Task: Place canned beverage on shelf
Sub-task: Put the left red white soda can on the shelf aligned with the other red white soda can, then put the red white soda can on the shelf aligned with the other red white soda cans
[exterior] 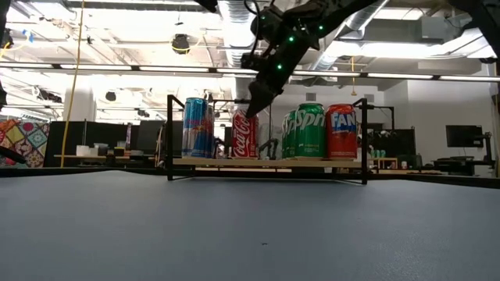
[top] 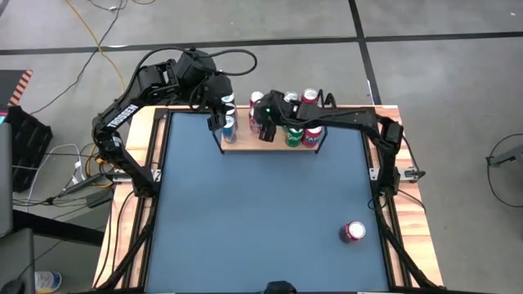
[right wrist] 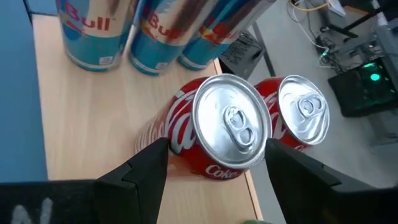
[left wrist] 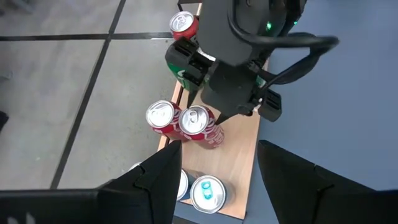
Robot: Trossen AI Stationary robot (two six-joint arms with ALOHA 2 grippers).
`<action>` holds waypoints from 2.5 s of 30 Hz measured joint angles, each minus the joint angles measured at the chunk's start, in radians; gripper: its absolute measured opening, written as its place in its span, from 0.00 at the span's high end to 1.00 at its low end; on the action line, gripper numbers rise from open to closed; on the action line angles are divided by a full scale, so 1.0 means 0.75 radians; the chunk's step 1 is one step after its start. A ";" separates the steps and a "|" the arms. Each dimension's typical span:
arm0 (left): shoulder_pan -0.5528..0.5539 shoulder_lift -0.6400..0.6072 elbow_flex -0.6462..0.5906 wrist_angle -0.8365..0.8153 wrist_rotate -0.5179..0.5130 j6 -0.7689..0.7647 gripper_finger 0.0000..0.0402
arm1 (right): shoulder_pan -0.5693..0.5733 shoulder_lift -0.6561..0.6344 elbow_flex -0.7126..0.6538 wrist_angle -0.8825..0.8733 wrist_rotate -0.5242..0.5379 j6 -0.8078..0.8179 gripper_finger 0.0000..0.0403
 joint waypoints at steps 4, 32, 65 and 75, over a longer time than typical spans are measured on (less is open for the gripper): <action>0.000 0.000 0.000 0.000 -0.001 0.003 0.51 | 0.001 -0.013 0.001 -0.047 0.053 -0.005 0.35; 0.002 0.001 -0.326 0.404 0.341 -0.082 0.51 | -0.208 -0.604 0.219 -0.269 -0.542 0.168 0.44; -0.202 0.002 -0.705 1.047 0.419 -0.543 0.51 | 1.670 -0.981 -0.370 -1.518 -0.323 2.490 0.45; -0.289 0.002 -0.705 1.065 0.416 -0.631 0.51 | 1.965 -0.919 -0.370 -1.395 -0.199 2.538 0.43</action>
